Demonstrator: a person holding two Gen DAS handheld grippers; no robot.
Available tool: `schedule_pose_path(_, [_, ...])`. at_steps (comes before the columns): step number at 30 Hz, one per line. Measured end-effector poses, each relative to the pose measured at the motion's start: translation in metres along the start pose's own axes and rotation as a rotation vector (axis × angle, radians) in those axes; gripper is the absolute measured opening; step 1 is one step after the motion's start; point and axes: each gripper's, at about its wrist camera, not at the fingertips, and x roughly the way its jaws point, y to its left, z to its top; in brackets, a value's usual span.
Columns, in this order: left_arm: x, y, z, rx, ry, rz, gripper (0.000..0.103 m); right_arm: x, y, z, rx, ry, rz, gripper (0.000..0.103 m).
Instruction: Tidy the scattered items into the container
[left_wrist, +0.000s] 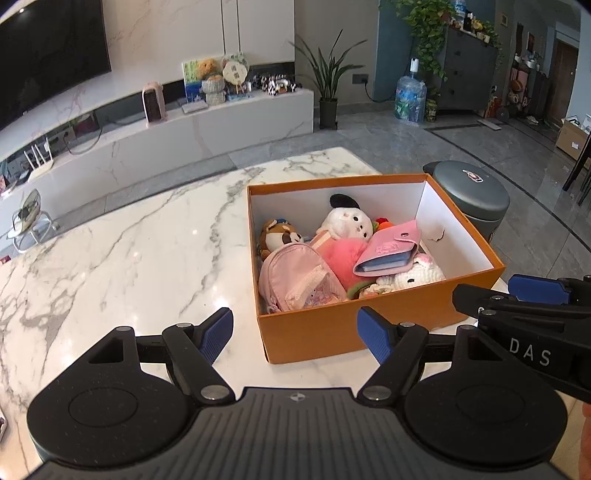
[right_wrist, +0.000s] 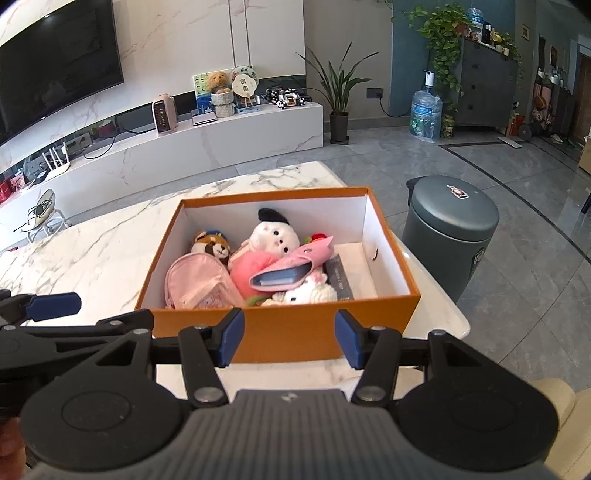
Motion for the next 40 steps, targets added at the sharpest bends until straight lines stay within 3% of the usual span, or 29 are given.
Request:
schedule_pose_path(7, [0.003, -0.003, 0.013, -0.007, 0.065, 0.011, 0.087, 0.000, -0.004, 0.016, 0.048, 0.066, 0.001, 0.058])
schedule_pose_path(40, [0.003, -0.002, -0.004, -0.031, 0.078, 0.025, 0.083, 0.005, -0.002, 0.004, 0.041, 0.098, 0.003, 0.058])
